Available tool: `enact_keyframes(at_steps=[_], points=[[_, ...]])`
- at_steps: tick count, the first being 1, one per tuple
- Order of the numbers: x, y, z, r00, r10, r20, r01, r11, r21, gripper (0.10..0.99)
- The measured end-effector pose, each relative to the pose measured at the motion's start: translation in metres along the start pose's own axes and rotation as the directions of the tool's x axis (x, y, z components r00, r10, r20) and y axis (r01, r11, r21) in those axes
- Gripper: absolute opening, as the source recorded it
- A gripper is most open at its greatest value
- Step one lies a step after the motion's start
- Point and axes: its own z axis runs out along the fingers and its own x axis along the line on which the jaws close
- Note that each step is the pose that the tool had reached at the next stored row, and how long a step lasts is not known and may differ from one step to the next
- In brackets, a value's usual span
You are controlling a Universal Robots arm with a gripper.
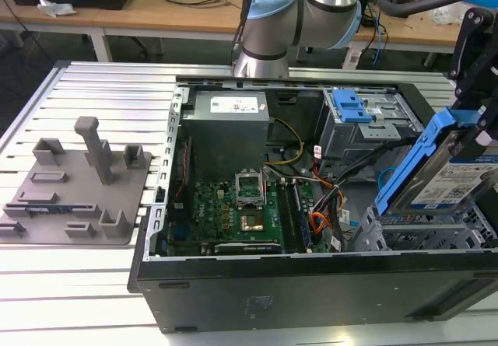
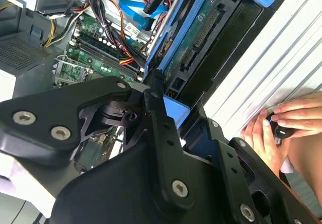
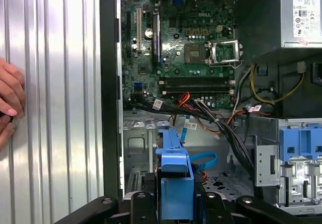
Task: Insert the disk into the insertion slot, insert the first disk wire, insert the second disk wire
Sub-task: 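Insert the disk into the insertion slot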
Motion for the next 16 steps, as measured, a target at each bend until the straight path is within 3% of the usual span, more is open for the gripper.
enact_keyframes(at_steps=[16], points=[[0.0014, -0.0017, 0.0031, 1.0000, 0.000, -0.0001, 0.000, 1.0000, -0.006, 0.365]])
